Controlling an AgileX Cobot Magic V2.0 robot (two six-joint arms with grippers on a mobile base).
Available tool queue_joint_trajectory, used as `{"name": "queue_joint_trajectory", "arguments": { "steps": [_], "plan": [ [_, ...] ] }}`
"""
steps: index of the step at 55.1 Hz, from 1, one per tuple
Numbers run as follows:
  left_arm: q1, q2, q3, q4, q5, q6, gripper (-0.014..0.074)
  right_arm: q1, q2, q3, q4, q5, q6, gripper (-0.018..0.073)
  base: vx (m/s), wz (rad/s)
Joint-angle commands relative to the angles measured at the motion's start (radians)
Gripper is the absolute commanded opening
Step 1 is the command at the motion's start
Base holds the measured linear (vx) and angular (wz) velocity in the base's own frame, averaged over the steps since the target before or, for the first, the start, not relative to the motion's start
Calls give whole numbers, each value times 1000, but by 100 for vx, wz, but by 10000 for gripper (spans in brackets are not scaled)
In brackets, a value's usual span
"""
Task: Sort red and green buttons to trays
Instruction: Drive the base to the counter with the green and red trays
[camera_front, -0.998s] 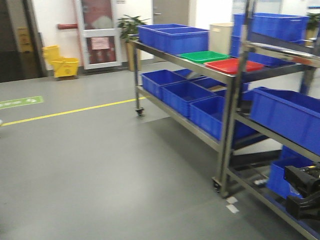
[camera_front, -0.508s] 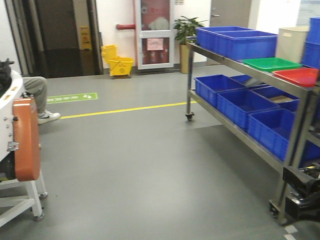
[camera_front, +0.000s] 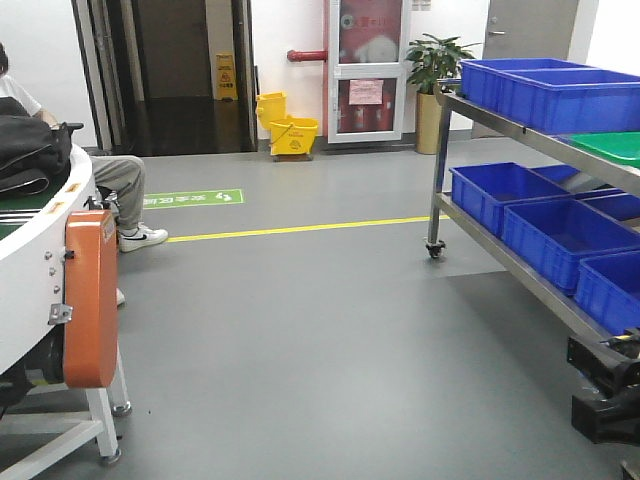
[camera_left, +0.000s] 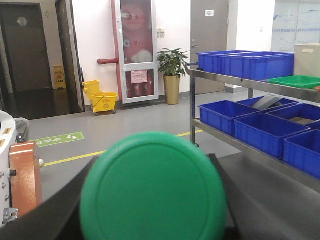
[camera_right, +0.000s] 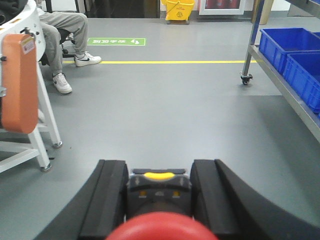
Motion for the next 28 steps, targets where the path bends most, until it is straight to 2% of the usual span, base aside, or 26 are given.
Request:
{"name": "queue_joint_trajectory", "arguments": {
  "steps": [1, 28],
  "plan": [
    [-7, -2, -35, -8, -78, -10, 3, 1, -9, -31, -20, -74, -5, -9, 36, 7],
    [-7, -2, -35, -8, -75, -10, 3, 0, -9, -31, -20, -67, -5, -9, 40, 1]
  ]
}}
